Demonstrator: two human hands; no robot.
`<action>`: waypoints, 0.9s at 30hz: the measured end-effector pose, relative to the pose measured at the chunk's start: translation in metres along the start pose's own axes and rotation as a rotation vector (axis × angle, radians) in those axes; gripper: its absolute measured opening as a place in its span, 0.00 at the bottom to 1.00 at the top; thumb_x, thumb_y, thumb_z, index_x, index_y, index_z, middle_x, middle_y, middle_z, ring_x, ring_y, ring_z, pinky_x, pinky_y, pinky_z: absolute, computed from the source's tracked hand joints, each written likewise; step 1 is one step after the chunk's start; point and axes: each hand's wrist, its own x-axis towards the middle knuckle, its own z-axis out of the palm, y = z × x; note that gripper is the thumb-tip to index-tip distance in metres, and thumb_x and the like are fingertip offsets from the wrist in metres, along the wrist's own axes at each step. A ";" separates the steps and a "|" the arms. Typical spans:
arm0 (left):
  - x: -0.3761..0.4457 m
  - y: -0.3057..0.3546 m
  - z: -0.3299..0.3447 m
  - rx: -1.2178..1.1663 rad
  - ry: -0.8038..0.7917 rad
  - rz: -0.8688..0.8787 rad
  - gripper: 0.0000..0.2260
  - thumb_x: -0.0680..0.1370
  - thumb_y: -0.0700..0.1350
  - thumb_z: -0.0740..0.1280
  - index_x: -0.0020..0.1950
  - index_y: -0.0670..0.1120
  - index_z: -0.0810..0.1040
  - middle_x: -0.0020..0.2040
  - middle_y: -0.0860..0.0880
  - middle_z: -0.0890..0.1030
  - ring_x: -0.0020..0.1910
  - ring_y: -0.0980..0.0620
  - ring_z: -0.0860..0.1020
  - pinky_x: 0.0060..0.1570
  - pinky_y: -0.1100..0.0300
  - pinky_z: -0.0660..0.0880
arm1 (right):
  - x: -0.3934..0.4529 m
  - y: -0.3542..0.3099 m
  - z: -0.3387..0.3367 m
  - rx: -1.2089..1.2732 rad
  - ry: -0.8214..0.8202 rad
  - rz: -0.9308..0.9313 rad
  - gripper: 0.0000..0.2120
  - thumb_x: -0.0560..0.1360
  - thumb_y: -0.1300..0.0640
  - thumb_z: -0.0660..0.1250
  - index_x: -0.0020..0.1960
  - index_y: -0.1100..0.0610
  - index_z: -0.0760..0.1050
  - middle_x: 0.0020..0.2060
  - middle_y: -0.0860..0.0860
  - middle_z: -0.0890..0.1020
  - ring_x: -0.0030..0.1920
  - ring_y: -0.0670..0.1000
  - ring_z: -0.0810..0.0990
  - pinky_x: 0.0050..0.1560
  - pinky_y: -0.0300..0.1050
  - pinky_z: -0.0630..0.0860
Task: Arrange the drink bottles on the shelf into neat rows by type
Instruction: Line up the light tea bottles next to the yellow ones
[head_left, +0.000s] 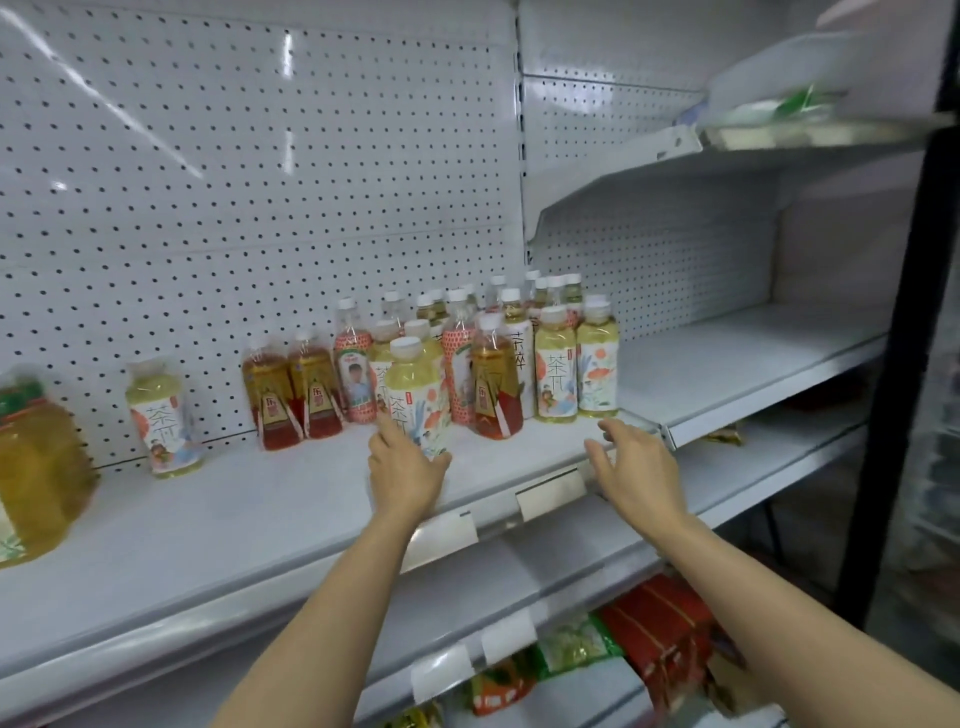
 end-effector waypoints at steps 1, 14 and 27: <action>0.008 -0.002 0.007 -0.050 0.012 -0.026 0.46 0.71 0.50 0.77 0.78 0.43 0.51 0.68 0.37 0.66 0.64 0.35 0.71 0.64 0.41 0.71 | 0.007 0.007 0.006 0.004 0.004 0.009 0.20 0.79 0.48 0.61 0.65 0.58 0.74 0.55 0.57 0.82 0.55 0.59 0.78 0.50 0.53 0.77; 0.065 -0.002 0.033 -0.282 0.096 -0.084 0.34 0.63 0.69 0.70 0.62 0.54 0.67 0.56 0.50 0.80 0.50 0.46 0.82 0.48 0.44 0.82 | 0.092 0.024 0.058 0.175 0.031 -0.106 0.18 0.79 0.52 0.61 0.66 0.58 0.69 0.59 0.56 0.78 0.57 0.57 0.75 0.53 0.52 0.75; 0.007 0.044 0.023 -0.198 0.514 -0.170 0.27 0.70 0.61 0.74 0.62 0.52 0.67 0.52 0.53 0.78 0.47 0.53 0.79 0.40 0.57 0.75 | 0.202 -0.025 0.040 0.100 -0.031 -0.180 0.36 0.79 0.44 0.58 0.76 0.63 0.49 0.66 0.60 0.73 0.69 0.61 0.65 0.67 0.55 0.63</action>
